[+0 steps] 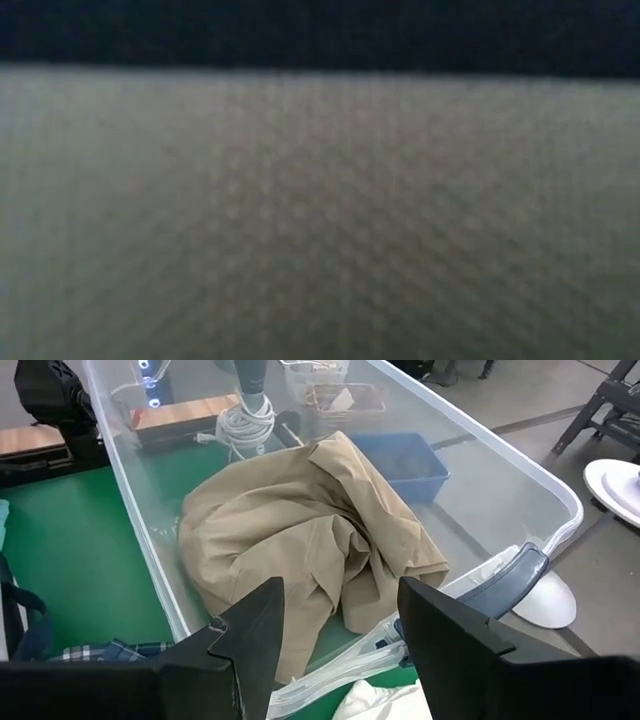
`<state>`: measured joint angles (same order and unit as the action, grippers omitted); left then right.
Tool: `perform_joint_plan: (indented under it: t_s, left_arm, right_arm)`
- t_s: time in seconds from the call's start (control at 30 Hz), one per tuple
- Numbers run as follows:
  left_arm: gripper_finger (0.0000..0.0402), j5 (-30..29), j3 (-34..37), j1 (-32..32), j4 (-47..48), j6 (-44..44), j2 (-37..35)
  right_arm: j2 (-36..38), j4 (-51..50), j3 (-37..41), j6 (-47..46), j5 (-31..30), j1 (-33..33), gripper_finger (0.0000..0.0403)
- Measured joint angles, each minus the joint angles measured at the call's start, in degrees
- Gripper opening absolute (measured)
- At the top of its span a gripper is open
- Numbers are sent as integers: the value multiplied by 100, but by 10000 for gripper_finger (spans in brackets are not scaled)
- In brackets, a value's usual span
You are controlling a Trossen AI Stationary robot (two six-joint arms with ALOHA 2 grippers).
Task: Sort clothes
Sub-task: Put the white polo shirt into the blue laundry bin
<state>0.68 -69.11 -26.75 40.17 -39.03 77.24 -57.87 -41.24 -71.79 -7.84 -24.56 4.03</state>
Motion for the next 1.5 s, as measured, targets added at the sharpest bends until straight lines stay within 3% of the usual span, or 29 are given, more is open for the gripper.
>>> perform_joint_plan:
  t_s: [0.17,0.43,0.7,0.93,1.17,1.5]
  left_arm:
    - [0,180,-151,-10,-663,124,431]
    - [0,191,-580,-71,111,731,1386]
    - [0,309,-570,-84,294,807,1816]
    - [0,237,-961,-82,440,874,1755]
    - [0,156,-1554,-93,1806,910,1754]
    - [0,-852,-2200,-354,3040,783,1445]
  right_arm:
    - [0,1,4,0,1,-2,189]
    - [0,0,6,-2,1,0,189]
    - [0,1,66,-58,1,-2,189]
    - [0,0,89,-63,-2,0,189]
    - [0,-1,96,-55,-2,0,189]
    - [0,2,96,-62,-2,0,189]
